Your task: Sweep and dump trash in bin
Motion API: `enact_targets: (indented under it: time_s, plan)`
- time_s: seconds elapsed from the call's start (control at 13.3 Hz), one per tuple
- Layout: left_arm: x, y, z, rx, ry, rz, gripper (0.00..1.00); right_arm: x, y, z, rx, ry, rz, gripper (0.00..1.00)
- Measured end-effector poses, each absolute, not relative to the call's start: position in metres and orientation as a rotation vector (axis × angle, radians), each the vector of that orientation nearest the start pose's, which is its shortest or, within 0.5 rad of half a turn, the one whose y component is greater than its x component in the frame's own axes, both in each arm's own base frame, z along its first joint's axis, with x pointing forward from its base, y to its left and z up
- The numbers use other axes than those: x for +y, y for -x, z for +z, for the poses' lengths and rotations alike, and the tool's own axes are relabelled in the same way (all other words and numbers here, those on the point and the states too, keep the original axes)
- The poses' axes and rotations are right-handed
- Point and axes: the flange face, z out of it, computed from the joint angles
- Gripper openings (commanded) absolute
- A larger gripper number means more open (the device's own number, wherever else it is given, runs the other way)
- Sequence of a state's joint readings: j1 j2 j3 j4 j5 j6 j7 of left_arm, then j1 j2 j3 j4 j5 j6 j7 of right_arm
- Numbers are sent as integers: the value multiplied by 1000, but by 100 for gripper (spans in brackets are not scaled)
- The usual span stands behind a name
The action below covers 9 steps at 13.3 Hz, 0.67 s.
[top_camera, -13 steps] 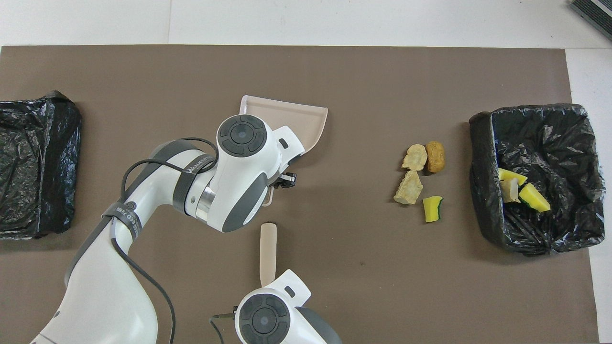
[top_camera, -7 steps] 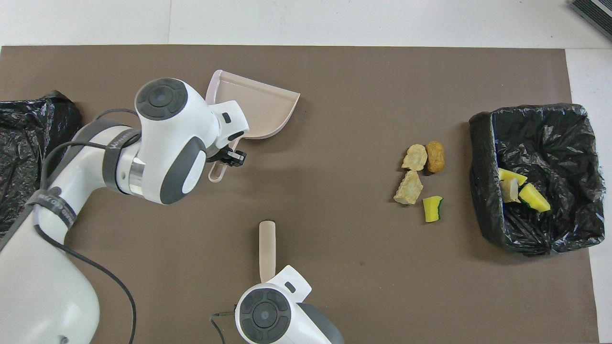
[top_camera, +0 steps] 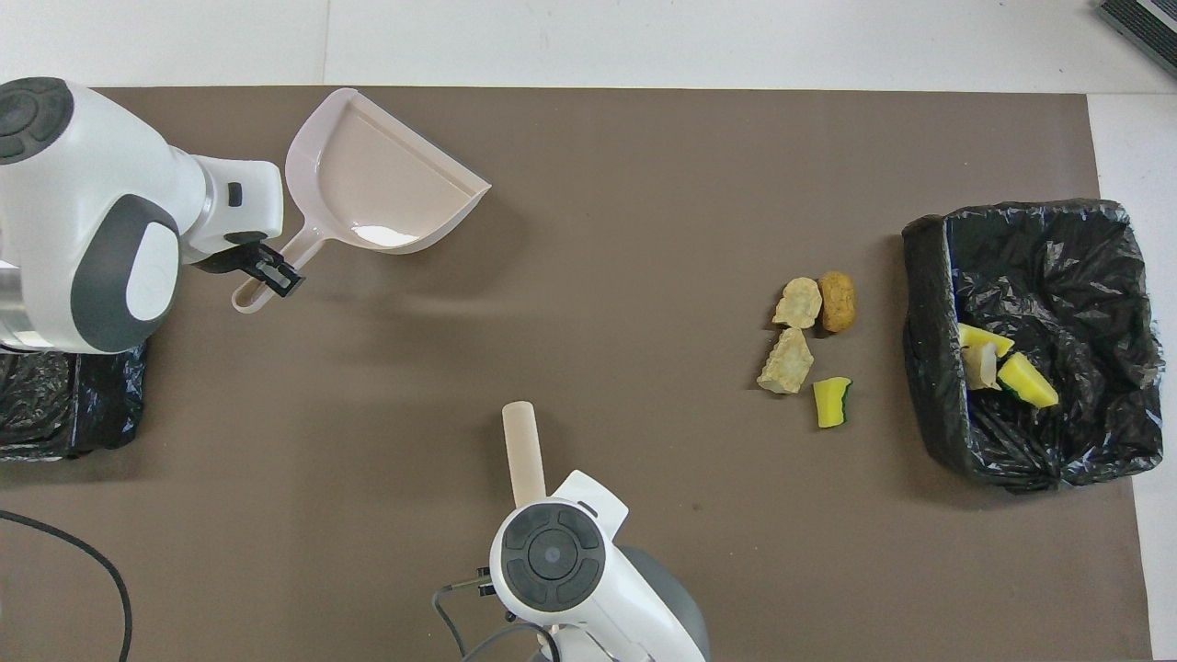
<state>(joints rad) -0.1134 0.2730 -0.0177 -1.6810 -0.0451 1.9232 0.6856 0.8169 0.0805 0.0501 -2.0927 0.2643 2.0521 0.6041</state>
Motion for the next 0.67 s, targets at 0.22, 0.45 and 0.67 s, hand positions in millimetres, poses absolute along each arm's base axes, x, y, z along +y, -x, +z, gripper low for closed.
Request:
enact_targets:
  time_s: [0.22, 0.45, 0.67]
  plan:
    - [-51, -630, 436, 1485, 2835, 74, 0, 390, -370, 382, -114, 3054, 410, 0]
    - [-45, -628, 431, 1656, 2712, 113, 0, 325, -421, 398, 61, 3112, 427, 0]
    - [-60, -613, 414, 1762, 2646, 117, 0, 256, -464, 419, 258, 3199, 456, 0]
